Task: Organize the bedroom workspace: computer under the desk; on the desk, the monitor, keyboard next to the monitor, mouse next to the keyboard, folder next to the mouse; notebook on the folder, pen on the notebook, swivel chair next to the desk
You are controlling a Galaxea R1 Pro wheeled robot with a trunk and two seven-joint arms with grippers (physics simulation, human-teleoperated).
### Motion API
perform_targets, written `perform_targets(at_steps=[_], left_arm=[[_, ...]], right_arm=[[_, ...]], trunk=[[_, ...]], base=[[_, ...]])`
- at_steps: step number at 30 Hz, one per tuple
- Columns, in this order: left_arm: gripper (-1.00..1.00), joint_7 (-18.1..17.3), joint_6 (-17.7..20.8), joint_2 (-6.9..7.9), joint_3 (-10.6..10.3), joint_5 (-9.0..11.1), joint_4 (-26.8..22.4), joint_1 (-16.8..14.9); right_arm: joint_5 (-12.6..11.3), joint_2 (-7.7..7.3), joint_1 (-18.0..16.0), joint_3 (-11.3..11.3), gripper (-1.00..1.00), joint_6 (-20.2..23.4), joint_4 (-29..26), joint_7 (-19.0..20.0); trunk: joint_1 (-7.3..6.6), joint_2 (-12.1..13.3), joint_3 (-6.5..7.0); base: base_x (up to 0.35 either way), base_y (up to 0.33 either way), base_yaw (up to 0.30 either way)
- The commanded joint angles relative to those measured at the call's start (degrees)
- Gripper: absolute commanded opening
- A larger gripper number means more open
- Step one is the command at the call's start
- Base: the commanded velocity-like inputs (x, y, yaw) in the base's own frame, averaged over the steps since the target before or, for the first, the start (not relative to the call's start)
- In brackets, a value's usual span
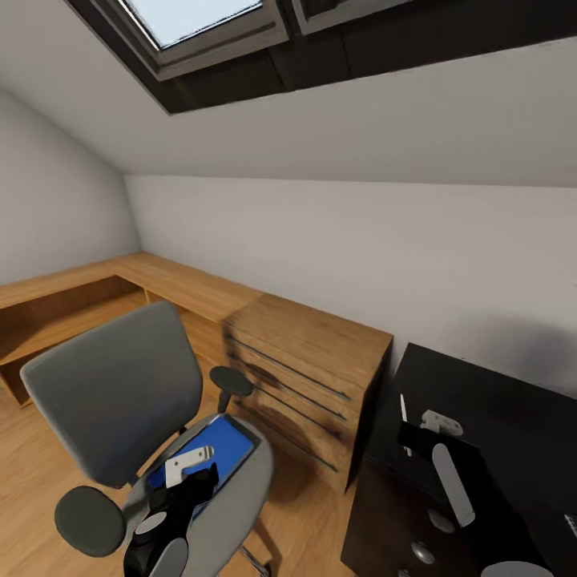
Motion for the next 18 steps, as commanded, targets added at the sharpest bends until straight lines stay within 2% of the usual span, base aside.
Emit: perform_targets(at_steps=[1, 7, 8, 11, 12, 13, 15, 17, 18], left_arm=[[1.00, 0.5, 0.2, 0.06, -0.1, 0.4, -0.1, -0.1], [1.00, 0.4, 0.4, 0.02, -0.1, 0.6, -0.1, -0.1], [1.00, 0.3, 0.4, 0.03, -0.1, 0.6, -0.1, -0.1], [1.00, 0.3, 0.4, -0.01, -0.2, 0.7, -0.2, -0.1], [1.00, 0.4, 0.4, -0.01, -0.2, 0.7, -0.2, -0.1], [1.00, 0.4, 0.4, -0.02, -0.2, 0.7, -0.3, -0.1], [1.00, 0.4, 0.4, -0.03, -0.2, 0.7, -0.3, -0.1], [1.00, 0.4, 0.3, -0.09, -0.2, 0.7, -0.4, -0.1], [1.00, 0.4, 0.3, -0.10, -0.3, 0.7, -0.4, -0.1]], right_arm=[[-0.6, -0.01, -0.1, 0.0, -1.00, 0.1, 0.1, -0.5], [-0.4, -0.01, -1.9, 0.1, -1.00, -3.4, 6.0, -0.5], [-0.2, -0.04, -3.2, 0.1, -1.00, -4.6, 9.0, -0.5], [0.6, -0.08, -5.1, 0.1, -1.00, -6.2, 12.9, -0.5], [1.6, -0.08, -6.2, 0.1, -1.00, -7.5, 15.4, -0.5], [3.8, -0.09, -8.2, 0.1, -1.00, -10.2, 19.8, -0.5], [5.5, -0.10, -10.2, 0.1, -1.00, -12.9, 24.2, -0.6], [6.7, -0.33, -12.9, 0.1, -1.00, -15.6, 30.4, -0.6], [6.8, -0.35, -13.2, 0.1, -1.00, -15.9, 31.0, -0.6]], trunk=[[0.03, 0.0, -0.07], [0.03, 0.0, -0.07], [0.03, 0.0, -0.07], [0.03, 0.0, -0.07], [0.03, 0.0, -0.07], [0.03, 0.0, -0.07], [0.03, 0.0, -0.07], [0.03, 0.0, -0.07], [0.03, 0.0, -0.07]], base=[[0.217, -0.012, 0.000], [0.055, -0.003, 0.000], [0.005, 0.000, 0.000], [0.003, 0.000, 0.000], [0.001, 0.000, 0.000], [0.000, 0.000, 0.000], [0.000, 0.000, 0.000], [0.000, 0.000, 0.000], [0.000, 0.000, 0.000]])
